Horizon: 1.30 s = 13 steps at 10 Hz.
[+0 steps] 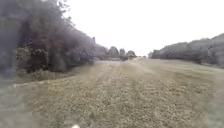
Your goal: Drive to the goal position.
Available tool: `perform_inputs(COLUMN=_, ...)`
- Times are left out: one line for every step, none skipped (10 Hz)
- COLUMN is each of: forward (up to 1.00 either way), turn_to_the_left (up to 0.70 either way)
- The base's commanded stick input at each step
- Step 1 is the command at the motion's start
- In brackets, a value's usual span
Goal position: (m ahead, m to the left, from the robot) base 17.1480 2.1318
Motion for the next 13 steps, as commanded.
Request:
perform_inputs(forward=0.60, turn_to_the_left=-0.04)
perform_inputs(forward=0.60, turn_to_the_left=0.00)
perform_inputs(forward=0.60, turn_to_the_left=0.00)
perform_inputs(forward=0.60, turn_to_the_left=0.00)
perform_inputs(forward=0.60, turn_to_the_left=0.00)
perform_inputs(forward=0.60, turn_to_the_left=0.00)
perform_inputs(forward=0.60, turn_to_the_left=0.00)
perform_inputs(forward=0.60, turn_to_the_left=0.00)
perform_inputs(forward=0.60, turn_to_the_left=0.00)
perform_inputs(forward=0.60, turn_to_the_left=0.00)
perform_inputs(forward=0.60, turn_to_the_left=0.00)
perform_inputs(forward=0.60, turn_to_the_left=0.00)
perform_inputs(forward=0.60, turn_to_the_left=0.00)
